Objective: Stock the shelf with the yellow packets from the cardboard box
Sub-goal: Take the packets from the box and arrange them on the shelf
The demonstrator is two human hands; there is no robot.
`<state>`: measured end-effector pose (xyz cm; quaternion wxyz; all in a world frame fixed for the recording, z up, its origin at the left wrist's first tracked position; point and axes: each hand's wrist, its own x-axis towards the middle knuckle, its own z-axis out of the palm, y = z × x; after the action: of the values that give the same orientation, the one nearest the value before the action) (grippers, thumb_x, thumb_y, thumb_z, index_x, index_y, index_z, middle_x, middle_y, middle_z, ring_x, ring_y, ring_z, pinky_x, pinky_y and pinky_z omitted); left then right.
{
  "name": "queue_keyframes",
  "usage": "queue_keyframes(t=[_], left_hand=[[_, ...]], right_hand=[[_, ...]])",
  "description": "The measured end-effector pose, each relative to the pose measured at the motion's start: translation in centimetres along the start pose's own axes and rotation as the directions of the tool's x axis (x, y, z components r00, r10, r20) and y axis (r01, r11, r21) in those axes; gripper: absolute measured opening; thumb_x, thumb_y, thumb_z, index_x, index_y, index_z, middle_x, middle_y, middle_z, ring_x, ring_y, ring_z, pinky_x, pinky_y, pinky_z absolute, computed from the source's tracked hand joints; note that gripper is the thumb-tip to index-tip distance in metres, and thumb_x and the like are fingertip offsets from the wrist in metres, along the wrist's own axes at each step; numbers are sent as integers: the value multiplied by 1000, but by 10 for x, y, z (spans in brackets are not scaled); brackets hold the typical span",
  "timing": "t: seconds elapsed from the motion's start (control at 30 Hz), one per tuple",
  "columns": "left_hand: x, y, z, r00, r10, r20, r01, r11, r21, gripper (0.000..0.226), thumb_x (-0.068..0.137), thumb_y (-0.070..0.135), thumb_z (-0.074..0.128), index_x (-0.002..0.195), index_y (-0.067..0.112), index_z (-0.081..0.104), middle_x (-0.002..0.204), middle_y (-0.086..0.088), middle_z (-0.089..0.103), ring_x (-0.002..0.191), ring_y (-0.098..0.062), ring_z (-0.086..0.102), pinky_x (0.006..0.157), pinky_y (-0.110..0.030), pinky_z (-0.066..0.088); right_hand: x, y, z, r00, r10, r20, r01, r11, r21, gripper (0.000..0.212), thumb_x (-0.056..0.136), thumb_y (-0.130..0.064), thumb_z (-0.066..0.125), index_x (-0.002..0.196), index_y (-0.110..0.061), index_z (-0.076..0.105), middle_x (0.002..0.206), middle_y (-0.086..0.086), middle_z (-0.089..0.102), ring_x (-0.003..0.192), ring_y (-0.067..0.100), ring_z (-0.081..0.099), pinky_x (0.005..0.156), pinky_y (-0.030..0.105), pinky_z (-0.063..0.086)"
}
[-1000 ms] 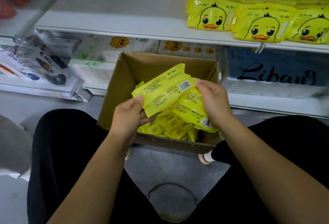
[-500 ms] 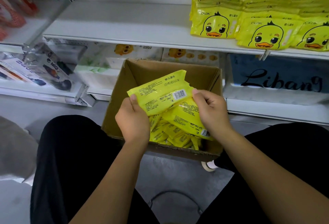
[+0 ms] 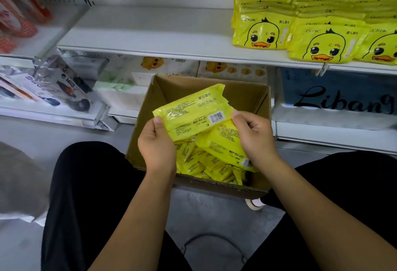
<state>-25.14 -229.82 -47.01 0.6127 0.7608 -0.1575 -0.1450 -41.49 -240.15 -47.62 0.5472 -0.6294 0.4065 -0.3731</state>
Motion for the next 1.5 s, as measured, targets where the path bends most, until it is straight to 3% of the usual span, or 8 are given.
queue_keyframes(t=[0.13, 0.27, 0.47, 0.57, 1.0, 1.17, 1.3, 1.5], left_hand=[[12, -10, -12, 980, -129, 151, 157, 968, -195, 39, 108, 32, 48, 80, 25, 75, 88, -6, 73, 83, -23, 63, 84, -46, 57], [9, -4, -17, 971, -119, 208, 150, 979, -138, 37, 109, 28, 48, 85, 23, 76, 94, -9, 77, 87, -23, 69, 90, -53, 57], [2, 6, -16, 940, -163, 300, 209, 970, -128, 25, 103, 35, 58, 91, 29, 79, 102, -15, 77, 98, -35, 72, 97, -64, 53], [6, 8, -15, 933, -203, 297, 255, 956, -146, 35, 96, 49, 63, 86, 18, 76, 97, -19, 76, 89, -30, 68, 90, -56, 56], [16, -5, -22, 964, -90, 250, 100, 995, -27, 65, 81, 63, 61, 81, -1, 54, 74, -9, 55, 69, -24, 47, 65, -41, 44], [18, -3, -21, 961, -137, 239, 143, 990, -9, 55, 96, 49, 62, 84, -5, 58, 70, -9, 53, 68, -23, 47, 64, -40, 44], [13, 5, -21, 876, -226, 426, 218, 974, 68, 14, 99, 38, 66, 106, 26, 63, 90, 4, 76, 87, -24, 72, 72, -44, 60], [4, 4, -22, 633, -326, 702, 409, 911, 54, 56, 70, 33, 94, 120, 36, 70, 137, -7, 66, 120, -27, 68, 95, -44, 55]], right_hand=[[7, -3, -20, 988, 139, 70, -136, 989, -51, 25, 96, -37, 63, 110, -20, 77, 100, -4, 76, 94, 3, 69, 81, 21, 48], [17, -14, -34, 973, 168, 157, -152, 982, -114, 44, 90, -55, 57, 125, -30, 69, 108, -33, 65, 99, -27, 54, 82, 9, 40], [17, -4, -29, 975, 71, 208, -32, 982, -184, 59, 93, -50, 59, 75, 6, 63, 63, 18, 43, 60, 14, 43, 60, 16, 35], [18, -7, -28, 974, 26, 224, 30, 970, -243, 60, 99, -37, 57, 60, 3, 37, 60, 9, 25, 55, 14, 26, 49, 19, 22], [20, -3, -37, 934, 3, 356, 143, 913, -381, 46, 97, -28, 62, 55, -22, 46, 54, -7, 36, 50, 3, 37, 50, 13, 30], [22, -9, -41, 919, 29, 393, 127, 922, -365, 54, 100, -31, 59, 60, 1, 41, 55, -3, 28, 49, 5, 28, 48, 14, 26], [21, -9, -51, 939, 88, 332, 35, 937, -347, 55, 99, -38, 56, 61, -4, 37, 61, 5, 24, 53, 10, 25, 47, 17, 22], [22, -6, -54, 955, 187, 232, -109, 944, -311, 39, 96, -48, 57, 73, -17, 59, 60, -4, 42, 56, 12, 40, 63, 18, 37]])
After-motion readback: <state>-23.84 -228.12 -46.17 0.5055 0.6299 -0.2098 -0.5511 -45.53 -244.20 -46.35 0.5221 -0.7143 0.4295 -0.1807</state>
